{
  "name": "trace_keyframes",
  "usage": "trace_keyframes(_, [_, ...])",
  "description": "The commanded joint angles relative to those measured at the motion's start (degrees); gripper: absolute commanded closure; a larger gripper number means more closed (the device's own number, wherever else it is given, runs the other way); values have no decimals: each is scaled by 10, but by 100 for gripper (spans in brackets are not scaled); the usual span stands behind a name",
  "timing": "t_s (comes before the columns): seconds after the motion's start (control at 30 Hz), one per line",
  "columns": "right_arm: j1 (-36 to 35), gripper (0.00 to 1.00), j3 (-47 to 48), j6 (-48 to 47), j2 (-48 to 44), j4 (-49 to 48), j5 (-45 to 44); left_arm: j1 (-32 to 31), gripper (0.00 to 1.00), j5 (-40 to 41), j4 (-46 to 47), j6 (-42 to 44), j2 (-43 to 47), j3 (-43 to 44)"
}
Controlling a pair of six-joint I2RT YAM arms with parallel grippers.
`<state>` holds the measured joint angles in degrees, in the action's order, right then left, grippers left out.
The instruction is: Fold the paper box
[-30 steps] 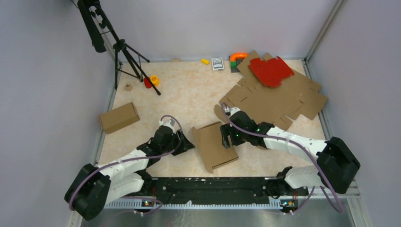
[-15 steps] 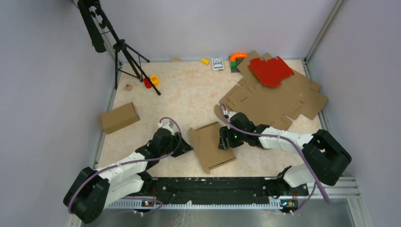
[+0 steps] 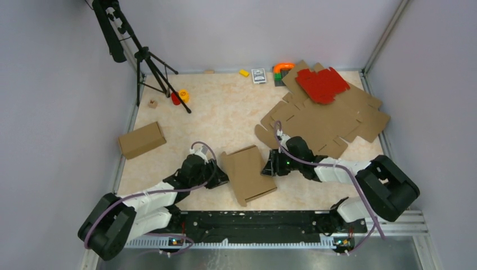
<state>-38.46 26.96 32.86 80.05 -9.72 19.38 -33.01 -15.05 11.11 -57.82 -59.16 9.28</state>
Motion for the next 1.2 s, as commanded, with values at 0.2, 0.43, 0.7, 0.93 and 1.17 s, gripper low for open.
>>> trace_keyframes(0.2, [43, 66, -52, 11, 44, -40, 35, 12, 67, -6, 37, -41, -23, -43])
trace_keyframes(0.43, [70, 70, -65, 10, 61, -69, 56, 26, 74, 20, 11, -74, 13, -66])
trace_keyframes(0.7, [84, 79, -65, 6, 61, -77, 76, 26, 100, 18, 20, -62, -14, -59])
trace_keyframes(0.93, [89, 65, -64, 27, 40, -91, 124, 26, 100, -41, 164, -68, -124, -48])
trace_keyframes(1.17, [96, 59, -41, 28, -17, -42, 120, 26, 100, -62, 214, -76, -172, -30])
